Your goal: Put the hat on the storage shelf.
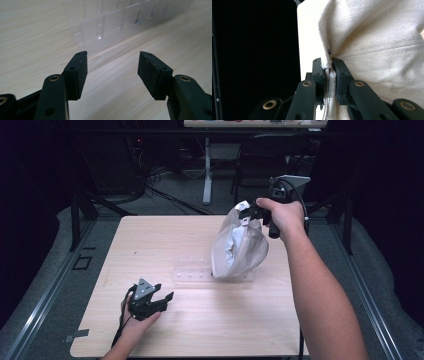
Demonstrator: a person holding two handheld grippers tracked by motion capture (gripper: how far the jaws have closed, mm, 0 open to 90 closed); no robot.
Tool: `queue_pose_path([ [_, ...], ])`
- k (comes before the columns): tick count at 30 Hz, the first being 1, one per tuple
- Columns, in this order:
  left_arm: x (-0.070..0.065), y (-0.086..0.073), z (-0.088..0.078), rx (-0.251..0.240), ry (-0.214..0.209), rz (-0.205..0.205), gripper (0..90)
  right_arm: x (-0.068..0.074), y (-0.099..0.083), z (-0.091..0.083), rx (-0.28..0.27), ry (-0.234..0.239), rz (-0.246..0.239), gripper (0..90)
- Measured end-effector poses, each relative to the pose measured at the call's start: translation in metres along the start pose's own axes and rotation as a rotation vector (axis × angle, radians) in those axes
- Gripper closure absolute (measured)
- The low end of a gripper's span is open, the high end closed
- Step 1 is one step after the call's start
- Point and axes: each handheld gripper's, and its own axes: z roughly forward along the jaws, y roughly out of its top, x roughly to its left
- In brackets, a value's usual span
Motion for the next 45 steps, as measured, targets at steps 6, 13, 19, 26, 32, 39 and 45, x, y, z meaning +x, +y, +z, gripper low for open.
queue_pose_path([
  [6, -0.035, 0.019, 0.017, -0.016, -0.049, 0.072, 41.9, -0.001, -0.001, 0.003, -0.004, -0.001, -0.001, 81.4],
  [13, -0.068, 0.044, 0.039, -0.053, -0.070, 0.090, 42.2, -0.002, -0.001, 0.002, 0.004, -0.005, -0.009, 81.4],
  [19, -0.089, 0.066, 0.052, -0.068, -0.063, 0.121, 46.0, -0.004, -0.002, 0.002, 0.000, -0.005, -0.007, 81.4],
  [26, -0.103, 0.080, 0.061, -0.057, -0.025, 0.155, 51.8, -0.003, -0.002, 0.002, 0.007, 0.002, -0.014, 81.4],
  [32, -0.106, 0.084, 0.070, -0.039, 0.024, 0.189, 67.4, -0.002, -0.003, 0.003, 0.013, 0.005, -0.020, 81.3],
  [39, -0.094, 0.083, 0.064, -0.059, -0.004, 0.186, 77.7, 0.001, -0.004, 0.002, 0.016, 0.012, -0.027, 81.4],
  [45, -0.082, 0.084, 0.060, -0.087, -0.055, 0.167, 81.9, 0.006, -0.006, 0.005, 0.023, 0.012, -0.041, 81.7],
])
